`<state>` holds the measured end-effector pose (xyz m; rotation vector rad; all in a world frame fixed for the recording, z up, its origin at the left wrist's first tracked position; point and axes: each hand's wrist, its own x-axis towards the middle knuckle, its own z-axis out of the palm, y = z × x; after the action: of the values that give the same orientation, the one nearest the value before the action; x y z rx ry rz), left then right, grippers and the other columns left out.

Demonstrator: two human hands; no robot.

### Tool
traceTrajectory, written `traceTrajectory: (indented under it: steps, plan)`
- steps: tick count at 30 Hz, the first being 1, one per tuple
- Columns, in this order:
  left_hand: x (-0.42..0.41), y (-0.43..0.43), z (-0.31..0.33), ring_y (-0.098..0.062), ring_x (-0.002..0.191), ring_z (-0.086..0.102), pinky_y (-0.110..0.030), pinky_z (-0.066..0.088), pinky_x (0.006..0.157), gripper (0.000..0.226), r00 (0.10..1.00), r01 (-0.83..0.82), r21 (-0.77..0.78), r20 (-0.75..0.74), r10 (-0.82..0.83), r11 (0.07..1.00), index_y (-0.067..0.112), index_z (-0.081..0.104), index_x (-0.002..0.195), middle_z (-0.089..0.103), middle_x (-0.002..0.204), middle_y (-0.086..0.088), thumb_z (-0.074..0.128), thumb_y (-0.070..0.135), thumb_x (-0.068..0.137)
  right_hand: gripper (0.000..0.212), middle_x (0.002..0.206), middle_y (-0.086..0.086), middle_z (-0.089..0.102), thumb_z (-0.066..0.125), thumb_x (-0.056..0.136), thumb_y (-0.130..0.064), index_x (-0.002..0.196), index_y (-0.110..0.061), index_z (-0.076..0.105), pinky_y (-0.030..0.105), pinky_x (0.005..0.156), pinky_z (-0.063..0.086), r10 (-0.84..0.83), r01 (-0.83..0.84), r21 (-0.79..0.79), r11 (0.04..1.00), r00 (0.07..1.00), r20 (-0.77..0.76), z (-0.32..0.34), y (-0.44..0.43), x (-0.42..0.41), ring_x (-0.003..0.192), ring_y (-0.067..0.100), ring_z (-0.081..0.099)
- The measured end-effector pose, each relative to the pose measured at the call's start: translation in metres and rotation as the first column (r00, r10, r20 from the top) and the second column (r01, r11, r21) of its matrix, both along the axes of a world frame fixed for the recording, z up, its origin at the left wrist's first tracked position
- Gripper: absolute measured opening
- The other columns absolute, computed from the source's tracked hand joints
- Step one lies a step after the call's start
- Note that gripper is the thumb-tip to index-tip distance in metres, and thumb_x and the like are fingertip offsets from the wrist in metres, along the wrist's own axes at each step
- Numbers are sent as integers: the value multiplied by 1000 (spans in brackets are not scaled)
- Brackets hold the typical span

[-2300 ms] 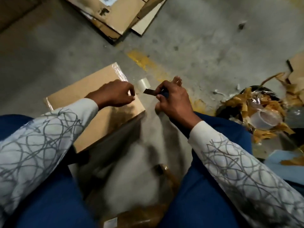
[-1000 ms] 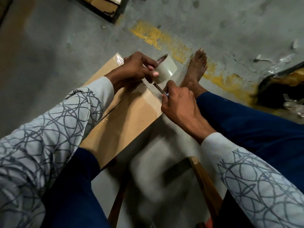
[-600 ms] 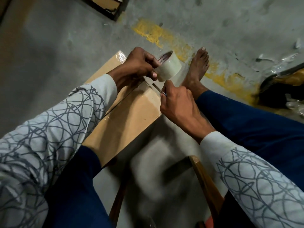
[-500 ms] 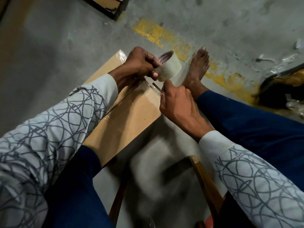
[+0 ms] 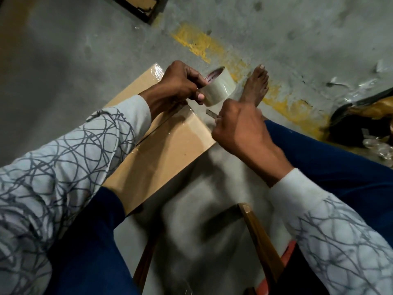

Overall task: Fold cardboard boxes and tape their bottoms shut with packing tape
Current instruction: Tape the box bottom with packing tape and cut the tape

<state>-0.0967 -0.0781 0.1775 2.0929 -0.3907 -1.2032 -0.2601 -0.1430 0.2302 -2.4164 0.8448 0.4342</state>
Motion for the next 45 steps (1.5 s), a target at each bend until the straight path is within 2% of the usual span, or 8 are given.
traceTrajectory:
  steps: [6, 10, 18, 21, 26, 31, 36, 45]
  plan:
    - [-2, 0, 1, -9, 60, 72, -14, 53, 57, 36, 999, -45, -14, 9, 45, 999, 5, 78, 97, 72, 66, 5, 80, -15, 68, 14, 101, 8, 61, 54, 99, -28, 109, -19, 50, 31, 65, 36, 227, -211, 224, 952, 973, -48, 3, 13, -12, 84, 23, 55]
    - [-5, 1, 0, -3, 52, 68, -12, 46, 46, 36, 998, -52, -15, 18, 52, 999, 8, 77, 98, 71, 59, 8, 78, -14, 70, 30, 114, 12, 63, 56, 98, -25, 123, -9, 53, 30, 69, 33, 376, -363, 128, 923, 922, -93, -7, 31, -14, 98, 28, 61]
    - [-10, 14, -13, -21, 65, 76, -30, 61, 72, 31, 990, -80, -123, 103, 92, 989, 15, 77, 81, 74, 64, 3, 82, -11, 65, 22, 105, 13, 67, 60, 92, -22, 110, -10, 59, 32, 67, 37, 318, -310, 141, 940, 947, -37, -11, 31, -5, 94, 31, 63]
    - [-9, 13, -15, -21, 67, 76, -33, 62, 76, 31, 991, -84, -118, 97, 96, 989, 12, 78, 84, 75, 69, -2, 82, -10, 64, 13, 94, 12, 64, 59, 92, -23, 100, -15, 53, 32, 59, 37, 185, -184, 181, 966, 983, 11, -15, 21, -5, 83, 31, 61]
    - [-8, 8, -10, -18, 68, 76, -25, 62, 71, 29, 991, -97, -108, 77, 105, 989, 9, 76, 91, 76, 82, -8, 83, -9, 68, 23, 88, 11, 56, 54, 98, -15, 118, -9, 45, 33, 59, 37, -23, 18, 57, 998, 995, 94, -22, 11, -11, 76, 29, 56]
    - [-6, 6, -9, -16, 68, 76, -22, 60, 68, 32, 993, -84, -116, 78, 93, 990, 21, 74, 82, 76, 82, -6, 84, -7, 69, 19, 78, 10, 53, 51, 99, -12, 116, -7, 43, 33, 55, 35, -32, 31, 9, 999, 988, 151, -37, 18, -7, 64, 29, 51]
    - [-6, 5, -12, -18, 68, 76, -29, 62, 70, 33, 991, -105, -107, 67, 113, 989, 21, 74, 79, 75, 77, -3, 84, -8, 68, 21, 79, 16, 62, 52, 99, -14, 117, -6, 45, 39, 55, 47, 15, -12, -15, 1000, 982, 190, -46, 14, 0, 65, 36, 59]
    - [-7, 7, -13, -13, 68, 75, -23, 61, 69, 32, 991, -88, -106, 88, 98, 990, 7, 78, 94, 75, 79, -3, 82, -11, 68, 28, 90, 12, 55, 62, 89, -9, 115, -6, 51, 38, 64, 44, 66, -66, -9, 998, 998, 7, -50, 14, 7, 79, 28, 55]
